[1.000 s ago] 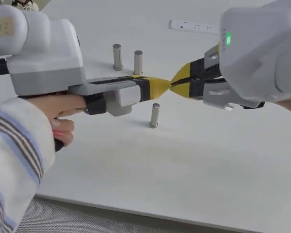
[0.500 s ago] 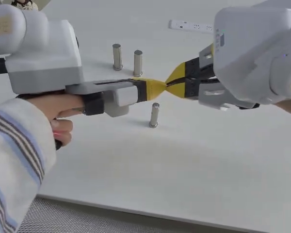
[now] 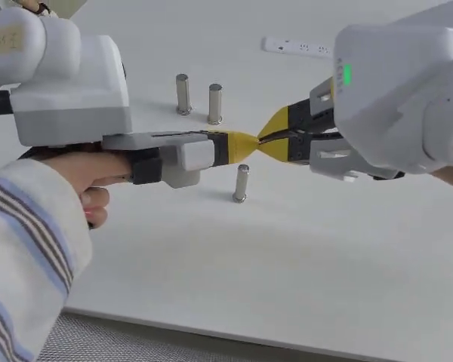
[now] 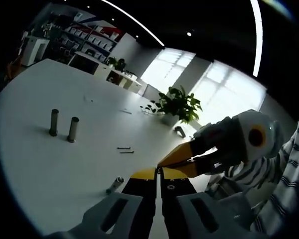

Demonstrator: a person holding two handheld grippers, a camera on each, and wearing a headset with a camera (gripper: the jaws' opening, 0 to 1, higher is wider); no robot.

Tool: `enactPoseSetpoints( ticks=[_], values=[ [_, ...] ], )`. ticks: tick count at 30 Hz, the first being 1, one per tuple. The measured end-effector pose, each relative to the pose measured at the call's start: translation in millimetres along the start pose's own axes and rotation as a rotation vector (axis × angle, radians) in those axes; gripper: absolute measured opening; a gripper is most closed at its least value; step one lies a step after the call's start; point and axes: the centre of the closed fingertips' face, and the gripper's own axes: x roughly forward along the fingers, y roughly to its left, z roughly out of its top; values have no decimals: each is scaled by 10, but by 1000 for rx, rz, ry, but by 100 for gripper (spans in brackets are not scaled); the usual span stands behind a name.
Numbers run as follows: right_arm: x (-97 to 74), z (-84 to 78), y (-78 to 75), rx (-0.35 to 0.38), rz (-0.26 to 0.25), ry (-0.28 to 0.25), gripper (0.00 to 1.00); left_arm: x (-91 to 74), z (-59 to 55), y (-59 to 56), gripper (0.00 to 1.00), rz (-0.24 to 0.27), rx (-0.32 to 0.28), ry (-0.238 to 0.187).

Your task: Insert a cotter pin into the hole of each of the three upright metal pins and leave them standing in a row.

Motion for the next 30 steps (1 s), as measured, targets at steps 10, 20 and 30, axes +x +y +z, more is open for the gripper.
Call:
enactPoseSetpoints(
  ticks=[10,20,30],
  values=[
    [8,-89,48,62,11,1,6,-43,-16,-43,0,-16,58,15],
    [-31,-76,134,311,82,-99,11,-164,24,-91,0,-50,195,19],
    [-59,88,213,508,188,-225,8,-257,-11,-247,0,-138,402,38]
  ],
)
